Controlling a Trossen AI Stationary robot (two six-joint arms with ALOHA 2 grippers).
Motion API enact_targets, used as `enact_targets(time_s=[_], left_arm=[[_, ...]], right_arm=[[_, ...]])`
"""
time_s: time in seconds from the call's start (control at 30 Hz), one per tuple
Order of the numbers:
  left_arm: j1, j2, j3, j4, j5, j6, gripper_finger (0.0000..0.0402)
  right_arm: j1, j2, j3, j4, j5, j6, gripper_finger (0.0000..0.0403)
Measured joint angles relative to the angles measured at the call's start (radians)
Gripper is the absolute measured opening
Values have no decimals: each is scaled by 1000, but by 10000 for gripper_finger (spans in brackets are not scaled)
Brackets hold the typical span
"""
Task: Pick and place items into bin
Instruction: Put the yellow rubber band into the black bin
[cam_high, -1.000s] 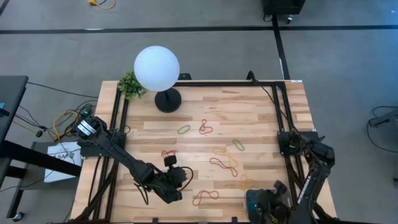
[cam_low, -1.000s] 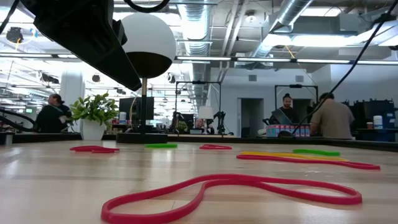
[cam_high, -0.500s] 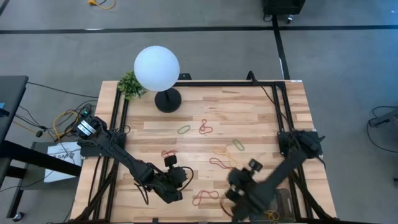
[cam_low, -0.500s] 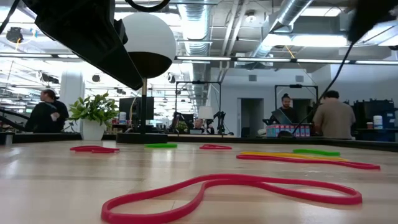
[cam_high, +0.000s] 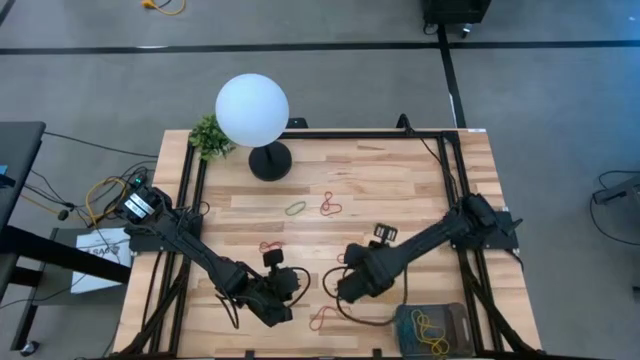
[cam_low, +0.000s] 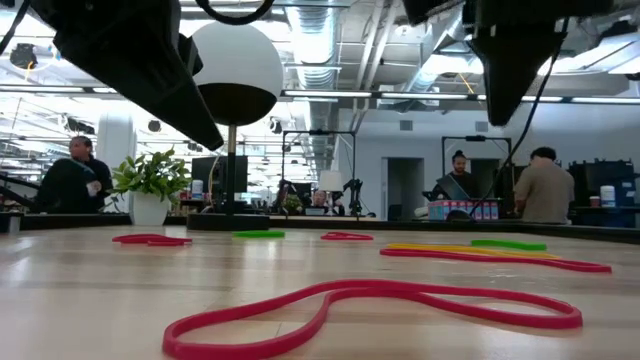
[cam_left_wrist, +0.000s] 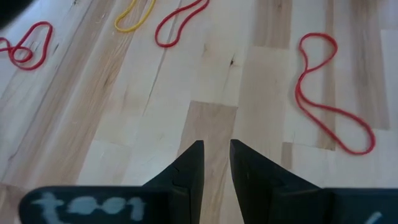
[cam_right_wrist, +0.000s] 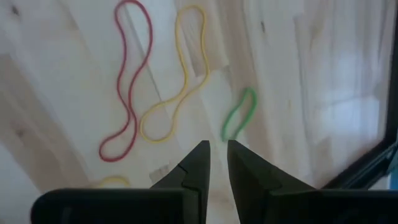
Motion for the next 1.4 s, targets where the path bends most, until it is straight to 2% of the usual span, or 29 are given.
enact_targets(time_s=[0.27, 0.4, 0.5, 0.67, 0.8, 1.0, 1.4], left_arm=[[0, 0, -5, -19, 2, 0, 68], [-1, 0, -5, -20, 7, 0, 68], [-1, 0, -5, -22, 6, 0, 68], [-1, 0, -5, -22, 5, 1, 68], [-1, 0, -5, -23, 2, 2, 68], [-1, 0, -5, -23, 1, -8, 68], [3, 0, -5, -21, 1, -12, 68]], right_arm=[[-32, -179, 0, 20, 57, -83, 50], [-30, -294, -12, 57, 207, -39, 50], [-30, -379, -103, 170, 252, -27, 50], [-18, -469, -393, 506, 138, -73, 49], [11, -471, -594, 737, 107, -76, 49], [42, -399, -749, 1094, 207, -76, 49], [-11, -231, -755, 1037, 184, 29, 52]])
